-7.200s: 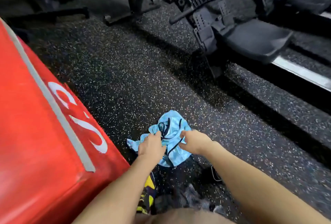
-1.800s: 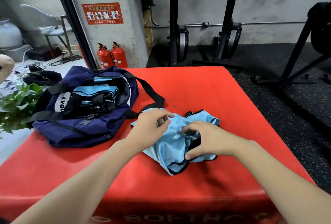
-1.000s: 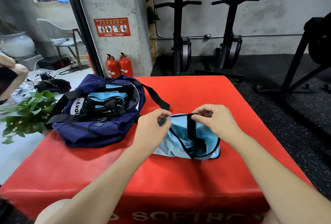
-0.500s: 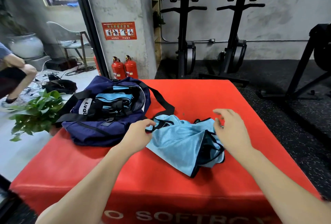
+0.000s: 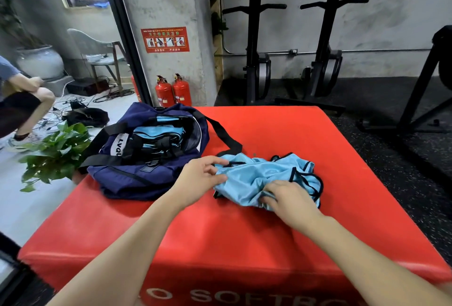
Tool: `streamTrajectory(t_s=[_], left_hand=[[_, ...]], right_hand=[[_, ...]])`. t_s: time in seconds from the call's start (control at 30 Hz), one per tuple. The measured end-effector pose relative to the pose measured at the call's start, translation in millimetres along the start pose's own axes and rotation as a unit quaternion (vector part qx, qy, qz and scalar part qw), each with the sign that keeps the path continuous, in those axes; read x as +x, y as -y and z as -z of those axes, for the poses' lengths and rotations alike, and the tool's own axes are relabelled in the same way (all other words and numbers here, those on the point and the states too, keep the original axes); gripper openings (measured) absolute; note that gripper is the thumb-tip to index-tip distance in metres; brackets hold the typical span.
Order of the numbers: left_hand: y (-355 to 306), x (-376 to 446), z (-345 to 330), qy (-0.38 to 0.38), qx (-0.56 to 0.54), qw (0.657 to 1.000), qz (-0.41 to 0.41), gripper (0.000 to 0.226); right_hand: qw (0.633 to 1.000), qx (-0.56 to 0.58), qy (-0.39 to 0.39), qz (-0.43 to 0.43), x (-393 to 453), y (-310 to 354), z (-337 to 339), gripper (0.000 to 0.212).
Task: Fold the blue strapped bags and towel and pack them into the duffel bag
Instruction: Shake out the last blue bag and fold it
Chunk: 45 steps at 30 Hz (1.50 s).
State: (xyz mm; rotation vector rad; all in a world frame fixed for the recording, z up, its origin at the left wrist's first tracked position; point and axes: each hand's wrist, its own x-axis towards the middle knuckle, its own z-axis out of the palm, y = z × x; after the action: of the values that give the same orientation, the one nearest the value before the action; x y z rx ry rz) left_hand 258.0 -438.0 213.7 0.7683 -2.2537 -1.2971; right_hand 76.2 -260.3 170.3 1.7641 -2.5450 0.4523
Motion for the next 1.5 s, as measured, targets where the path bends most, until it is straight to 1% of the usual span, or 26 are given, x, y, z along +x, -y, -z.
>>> streamTrajectory(t_s=[0.07, 0.1, 0.2, 0.27, 0.33, 0.37, 0.43, 0.53, 0.6, 0.67, 0.73, 0.77, 0.8, 0.87, 0.9, 0.97, 1.0, 1.03, 1.07, 1.13, 1.17, 1.27, 1.33, 1.37, 1.43, 1.5], left_hand=[[-12, 1, 0, -0.047, -0.059, 0.997, -0.027, 0.029], [-22, 2, 1, -0.078, -0.089, 0.992, -0.047, 0.026], [-57, 7, 5, -0.150, -0.181, 0.966, -0.109, 0.014], [-75, 11, 5, -0.171, -0.230, 0.948, -0.137, 0.012], [-83, 19, -1, -0.175, -0.235, 0.944, -0.149, 0.011], [-83, 23, -5, -0.172, -0.224, 0.948, -0.147, 0.011], [-73, 37, -14, -0.157, -0.187, 0.961, -0.127, 0.015], [-47, 55, -26, -0.117, -0.077, 0.987, -0.083, 0.027], [-34, 59, -32, -0.073, -0.020, 0.996, -0.052, 0.031], [-25, 57, -34, -0.041, 0.014, 0.998, -0.040, 0.031], [-21, 53, -34, -0.032, 0.042, 0.998, -0.045, 0.029], [-19, 51, -34, -0.034, 0.051, 0.997, -0.047, 0.026], [-18, 48, -33, -0.036, 0.058, 0.996, -0.049, 0.023], [-16, 40, -36, -0.027, 0.081, 0.995, -0.057, 0.020], [-15, 36, -39, -0.011, 0.102, 0.992, -0.067, 0.019], [-12, 28, -46, 0.035, 0.149, 0.985, -0.084, 0.021], [-9, 25, -50, 0.054, 0.170, 0.980, -0.090, 0.024], [-7, 23, -53, 0.067, 0.185, 0.976, -0.094, 0.028], [-5, 21, -55, 0.073, 0.195, 0.973, -0.098, 0.031], [-3, 19, -59, 0.062, 0.203, 0.971, -0.113, 0.028], [-4, 19, -59, 0.042, 0.202, 0.971, -0.122, 0.025], [-9, 17, -60, -0.043, 0.184, 0.974, -0.128, 0.019], [-13, 17, -59, -0.093, 0.162, 0.974, -0.126, 0.005], [-17, 17, -58, -0.113, 0.150, 0.975, -0.122, 0.007], [-24, 17, -53, -0.143, 0.111, 0.976, -0.118, 0.020], [-35, 16, -43, -0.162, 0.082, 0.976, -0.121, 0.025]], right_hand=[[0.995, 0.073, -0.046, -0.042, 5, -5, 14, 0.019], [0.987, 0.126, -0.084, -0.056, 7, -7, 24, 0.017], [0.934, 0.279, -0.217, -0.055, 10, -9, 58, 0.006], [0.906, 0.322, -0.270, -0.047, 11, -8, 79, 0.006], [0.894, 0.340, -0.288, -0.049, 13, -12, 91, 0.005], [0.894, 0.338, -0.289, -0.058, 15, -17, 93, 0.006], [0.908, 0.305, -0.270, -0.099, 21, -32, 87, 0.008], [0.949, 0.189, -0.186, -0.172, 28, -59, 68, 0.005], [0.964, 0.109, -0.156, -0.186, 28, -66, 55, 0.022], [0.967, 0.067, -0.184, -0.162, 28, -61, 50, 0.028], [0.962, 0.090, -0.243, -0.087, 27, -48, 49, 0.024], [0.958, 0.125, -0.253, -0.044, 25, -40, 49, 0.021], [0.958, 0.162, -0.237, -0.008, 24, -32, 48, 0.019], [0.968, 0.193, -0.155, 0.044, 20, -18, 38, 0.020], [0.977, 0.175, -0.109, 0.056, 20, -14, 31, 0.026], [0.993, 0.098, -0.041, 0.053, 23, -14, 16, 0.041], [0.997, 0.060, -0.021, 0.040, 26, -15, 13, 0.043], [0.999, 0.035, -0.014, 0.027, 29, -17, 10, 0.038], [0.999, 0.029, -0.026, 0.023, 33, -17, 9, 0.030], [0.994, 0.068, -0.082, 0.013, 39, -14, 10, 0.016], [0.988, 0.103, -0.115, 0.007, 41, -11, 12, 0.012], [0.968, 0.177, -0.178, -0.006, 41, -1, 23, 0.007], [0.959, 0.203, -0.198, -0.009, 38, 5, 33, 0.005], [0.955, 0.214, -0.205, -0.014, 37, 5, 38, 0.003], [0.953, 0.213, -0.210, -0.040, 36, 5, 47, 0.010], [0.956, 0.185, -0.212, -0.078, 32, 1, 55, 0.015]])
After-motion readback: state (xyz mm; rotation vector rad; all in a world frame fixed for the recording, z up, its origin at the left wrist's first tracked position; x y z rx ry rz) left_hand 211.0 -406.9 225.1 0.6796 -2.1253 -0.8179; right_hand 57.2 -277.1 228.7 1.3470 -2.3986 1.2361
